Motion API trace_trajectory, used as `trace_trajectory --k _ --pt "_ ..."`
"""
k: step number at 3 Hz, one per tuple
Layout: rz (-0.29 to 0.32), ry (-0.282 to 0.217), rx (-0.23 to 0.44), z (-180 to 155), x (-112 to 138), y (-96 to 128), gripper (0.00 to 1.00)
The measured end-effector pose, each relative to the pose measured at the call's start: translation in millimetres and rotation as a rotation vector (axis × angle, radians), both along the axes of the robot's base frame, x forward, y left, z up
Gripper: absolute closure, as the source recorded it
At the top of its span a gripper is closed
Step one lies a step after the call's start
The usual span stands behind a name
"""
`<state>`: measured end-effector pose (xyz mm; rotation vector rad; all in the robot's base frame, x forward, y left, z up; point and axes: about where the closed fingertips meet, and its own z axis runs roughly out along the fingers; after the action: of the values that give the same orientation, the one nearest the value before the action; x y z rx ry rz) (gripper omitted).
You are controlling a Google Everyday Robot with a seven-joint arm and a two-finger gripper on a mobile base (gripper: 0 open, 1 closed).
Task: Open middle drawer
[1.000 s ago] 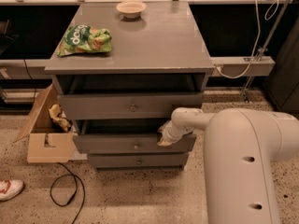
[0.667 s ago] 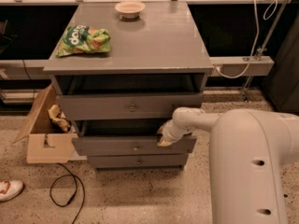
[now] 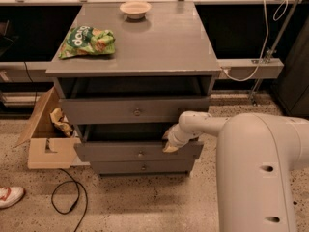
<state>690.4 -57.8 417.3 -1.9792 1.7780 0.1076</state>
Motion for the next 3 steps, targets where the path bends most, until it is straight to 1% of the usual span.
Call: trace_trajectory --k 1,2,3 --pt "0.0 0.0 0.0 0 0 0 0.04" --pt "0.005 0.008 -0.004 -1 -2 0 0.0" --pt "0.053 0.077 -0.035 -6 -16 2 0.0"
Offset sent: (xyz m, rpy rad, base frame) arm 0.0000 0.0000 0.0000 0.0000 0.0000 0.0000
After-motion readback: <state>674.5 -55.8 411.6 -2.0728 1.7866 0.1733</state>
